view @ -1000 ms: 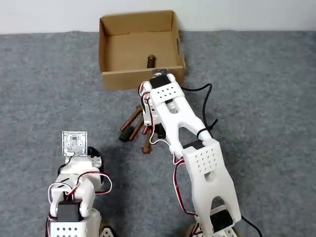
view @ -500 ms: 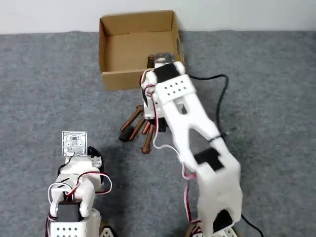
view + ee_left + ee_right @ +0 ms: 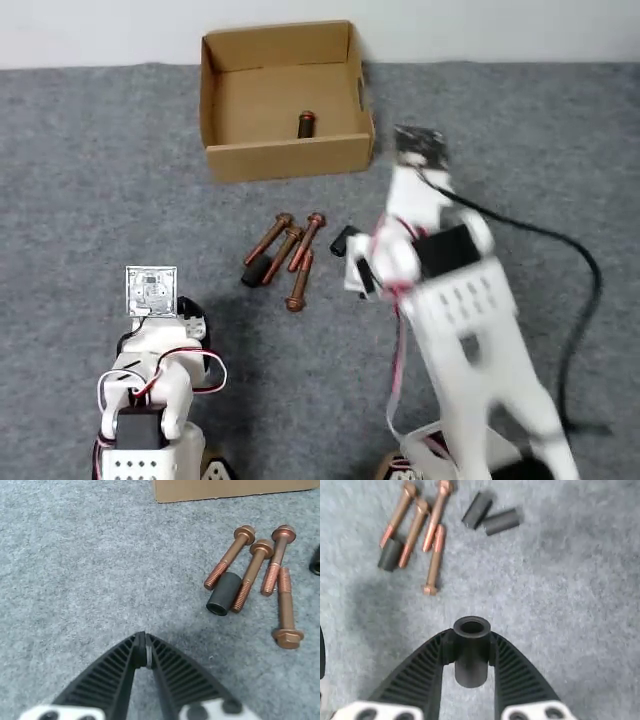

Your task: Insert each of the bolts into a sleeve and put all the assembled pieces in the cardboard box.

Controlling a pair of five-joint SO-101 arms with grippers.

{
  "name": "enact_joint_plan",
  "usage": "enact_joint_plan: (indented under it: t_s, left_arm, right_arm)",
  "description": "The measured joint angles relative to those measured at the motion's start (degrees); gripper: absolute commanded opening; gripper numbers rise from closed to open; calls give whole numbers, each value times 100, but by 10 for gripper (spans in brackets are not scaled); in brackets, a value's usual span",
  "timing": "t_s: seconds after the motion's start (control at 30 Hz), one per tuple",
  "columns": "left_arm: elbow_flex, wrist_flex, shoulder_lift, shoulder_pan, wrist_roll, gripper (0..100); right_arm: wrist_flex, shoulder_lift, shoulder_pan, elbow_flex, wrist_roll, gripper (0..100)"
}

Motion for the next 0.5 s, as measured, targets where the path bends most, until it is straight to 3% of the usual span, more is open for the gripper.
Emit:
enact_joint_plan:
  t_s: [0.17, 0.5]
  left_arm:
    - [0, 0, 0, 0, -193, 8]
    - [-211, 9, 9, 0, -255, 7]
  right_arm:
    - [-607, -2084, 193, 1776, 0, 8]
    - [-695, -6180, 325, 4545, 343, 8]
